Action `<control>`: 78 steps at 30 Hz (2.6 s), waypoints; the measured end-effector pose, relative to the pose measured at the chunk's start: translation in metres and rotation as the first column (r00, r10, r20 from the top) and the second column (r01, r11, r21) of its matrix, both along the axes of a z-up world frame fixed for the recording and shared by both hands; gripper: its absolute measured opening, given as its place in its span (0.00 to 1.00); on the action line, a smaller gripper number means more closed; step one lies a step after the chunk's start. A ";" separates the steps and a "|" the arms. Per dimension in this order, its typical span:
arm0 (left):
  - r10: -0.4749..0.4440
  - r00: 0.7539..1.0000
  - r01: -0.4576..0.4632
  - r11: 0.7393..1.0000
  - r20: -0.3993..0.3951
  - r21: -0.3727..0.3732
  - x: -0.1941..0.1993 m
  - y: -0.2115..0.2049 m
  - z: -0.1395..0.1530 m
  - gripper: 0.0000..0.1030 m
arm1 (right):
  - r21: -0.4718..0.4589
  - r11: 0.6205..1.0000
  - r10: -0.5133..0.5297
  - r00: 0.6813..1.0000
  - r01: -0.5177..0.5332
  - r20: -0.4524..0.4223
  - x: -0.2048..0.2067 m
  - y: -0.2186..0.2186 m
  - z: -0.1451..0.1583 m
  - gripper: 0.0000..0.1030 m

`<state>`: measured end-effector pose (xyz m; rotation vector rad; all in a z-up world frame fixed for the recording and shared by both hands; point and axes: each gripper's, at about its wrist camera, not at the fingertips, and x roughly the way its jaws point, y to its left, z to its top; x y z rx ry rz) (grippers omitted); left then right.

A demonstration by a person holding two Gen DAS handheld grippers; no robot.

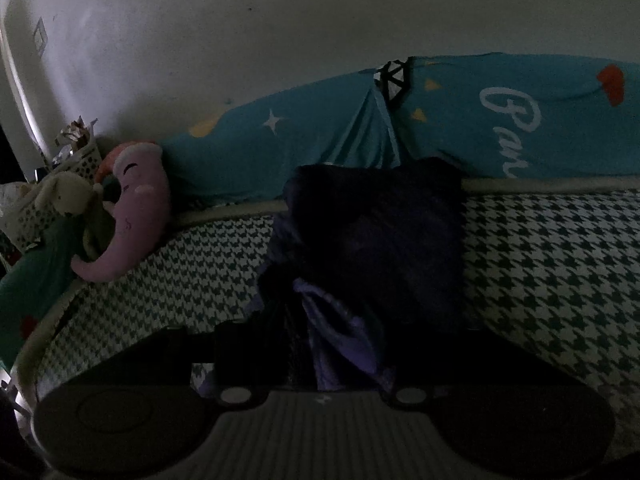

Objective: Fold clothes

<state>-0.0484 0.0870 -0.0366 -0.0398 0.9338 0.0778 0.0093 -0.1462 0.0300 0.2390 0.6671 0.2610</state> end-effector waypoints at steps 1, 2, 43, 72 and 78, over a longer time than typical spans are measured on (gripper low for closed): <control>-0.004 1.000 0.004 1.000 -0.001 0.003 -0.001 -0.001 0.000 1.00 | -0.004 1.000 -0.001 1.000 0.001 -0.001 0.000 -0.001 0.000 0.44; -0.007 1.000 0.007 1.000 -0.002 0.006 -0.002 -0.001 -0.001 1.00 | -0.008 1.000 -0.002 1.000 0.002 -0.002 -0.001 -0.002 -0.001 0.44; -0.049 0.998 0.046 0.996 -0.033 -0.077 0.055 0.023 0.014 1.00 | -0.092 0.991 0.105 0.993 -0.100 0.049 0.048 0.021 -0.039 0.47; 0.041 0.999 -0.042 0.994 -0.011 -0.105 0.063 0.037 0.022 1.00 | -0.199 0.937 0.309 0.947 -0.287 0.086 0.032 0.092 -0.067 0.22; 0.057 0.998 -0.058 0.992 -0.013 -0.108 0.064 0.041 0.021 1.00 | -0.204 0.930 0.329 0.939 -0.305 0.099 0.023 0.084 -0.048 0.29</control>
